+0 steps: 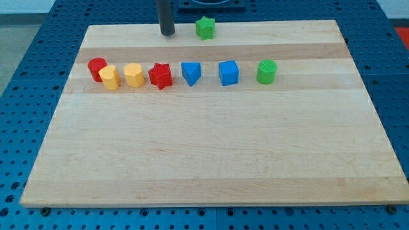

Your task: Move the green star above the blue cube

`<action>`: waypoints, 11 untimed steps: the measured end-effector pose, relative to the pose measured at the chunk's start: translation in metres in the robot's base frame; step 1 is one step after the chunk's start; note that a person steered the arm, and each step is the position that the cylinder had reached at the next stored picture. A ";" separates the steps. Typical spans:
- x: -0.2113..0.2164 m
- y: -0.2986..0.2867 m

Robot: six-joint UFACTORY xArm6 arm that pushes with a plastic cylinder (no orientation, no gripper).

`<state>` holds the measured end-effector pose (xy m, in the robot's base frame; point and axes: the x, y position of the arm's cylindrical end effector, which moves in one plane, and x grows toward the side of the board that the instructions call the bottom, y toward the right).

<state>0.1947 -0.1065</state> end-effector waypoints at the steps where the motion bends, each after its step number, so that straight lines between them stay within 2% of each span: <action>1: -0.003 0.004; 2: -0.002 0.019; 4: -0.001 0.126; 5: -0.002 0.151; 6: -0.002 0.145; 8: -0.002 0.094; 11: 0.015 0.107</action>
